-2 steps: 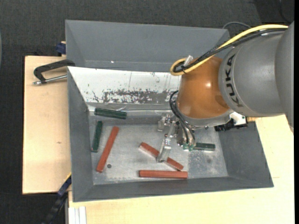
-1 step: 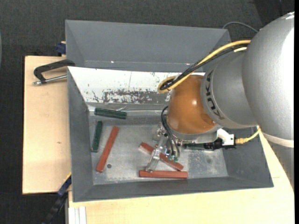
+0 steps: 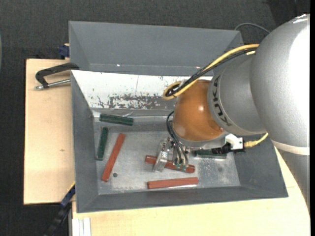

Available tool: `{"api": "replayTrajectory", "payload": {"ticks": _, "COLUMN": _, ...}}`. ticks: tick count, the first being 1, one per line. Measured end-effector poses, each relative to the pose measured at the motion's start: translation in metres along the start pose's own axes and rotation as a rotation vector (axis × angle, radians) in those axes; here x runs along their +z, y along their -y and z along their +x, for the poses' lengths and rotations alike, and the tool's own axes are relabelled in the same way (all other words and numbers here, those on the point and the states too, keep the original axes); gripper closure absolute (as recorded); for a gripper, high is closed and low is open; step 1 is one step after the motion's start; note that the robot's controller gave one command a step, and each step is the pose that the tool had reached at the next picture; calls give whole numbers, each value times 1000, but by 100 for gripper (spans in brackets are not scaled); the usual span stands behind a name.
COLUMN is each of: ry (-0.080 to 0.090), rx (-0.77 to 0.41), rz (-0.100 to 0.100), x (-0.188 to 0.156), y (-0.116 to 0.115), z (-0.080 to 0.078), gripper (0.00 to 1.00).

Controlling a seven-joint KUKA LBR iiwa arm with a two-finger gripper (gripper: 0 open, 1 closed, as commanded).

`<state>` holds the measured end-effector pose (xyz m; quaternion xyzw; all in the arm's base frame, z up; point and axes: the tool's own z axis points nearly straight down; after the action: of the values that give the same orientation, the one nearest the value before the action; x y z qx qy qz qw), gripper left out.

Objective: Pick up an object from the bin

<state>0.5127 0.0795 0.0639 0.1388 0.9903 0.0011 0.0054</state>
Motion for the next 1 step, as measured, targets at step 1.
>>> {"api": "replayTrajectory", "payload": {"ticks": 1, "ry": -2, "rx": -7, "rz": 0, "x": -2, "y": 0, "z": 0, "gripper": 100}}
